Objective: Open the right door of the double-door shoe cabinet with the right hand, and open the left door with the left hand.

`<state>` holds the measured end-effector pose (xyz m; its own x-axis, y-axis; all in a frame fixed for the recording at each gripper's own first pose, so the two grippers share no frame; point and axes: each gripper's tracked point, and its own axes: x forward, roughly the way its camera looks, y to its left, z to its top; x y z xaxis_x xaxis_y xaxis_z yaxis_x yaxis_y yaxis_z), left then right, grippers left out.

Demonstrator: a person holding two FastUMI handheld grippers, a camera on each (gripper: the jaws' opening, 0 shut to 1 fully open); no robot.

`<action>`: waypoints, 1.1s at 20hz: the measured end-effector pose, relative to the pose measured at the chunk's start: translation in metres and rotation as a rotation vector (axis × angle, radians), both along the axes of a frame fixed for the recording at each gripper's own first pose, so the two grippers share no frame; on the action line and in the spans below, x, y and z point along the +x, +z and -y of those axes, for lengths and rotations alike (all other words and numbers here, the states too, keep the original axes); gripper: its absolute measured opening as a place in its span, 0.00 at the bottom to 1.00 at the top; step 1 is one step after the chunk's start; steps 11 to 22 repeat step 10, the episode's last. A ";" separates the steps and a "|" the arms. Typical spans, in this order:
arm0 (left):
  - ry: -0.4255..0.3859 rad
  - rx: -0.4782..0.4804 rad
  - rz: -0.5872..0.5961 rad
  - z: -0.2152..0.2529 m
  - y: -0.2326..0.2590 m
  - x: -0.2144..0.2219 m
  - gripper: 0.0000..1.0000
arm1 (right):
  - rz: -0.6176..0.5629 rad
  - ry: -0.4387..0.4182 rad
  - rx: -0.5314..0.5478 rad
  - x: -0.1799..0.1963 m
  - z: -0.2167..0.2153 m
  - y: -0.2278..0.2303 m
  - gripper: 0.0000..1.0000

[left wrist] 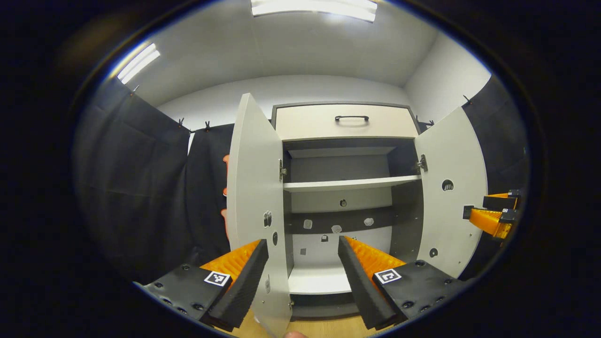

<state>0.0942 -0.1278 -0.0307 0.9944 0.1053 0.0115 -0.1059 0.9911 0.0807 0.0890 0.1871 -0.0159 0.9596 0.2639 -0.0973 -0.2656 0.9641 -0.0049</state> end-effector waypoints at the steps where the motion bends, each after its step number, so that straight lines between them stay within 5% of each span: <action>1: -0.005 -0.008 0.004 0.000 0.000 0.000 0.99 | -0.002 0.002 -0.004 0.000 -0.001 -0.001 0.94; 22: -0.022 -0.037 0.012 0.003 -0.005 0.009 0.99 | 0.007 -0.010 -0.016 0.003 0.004 0.000 0.94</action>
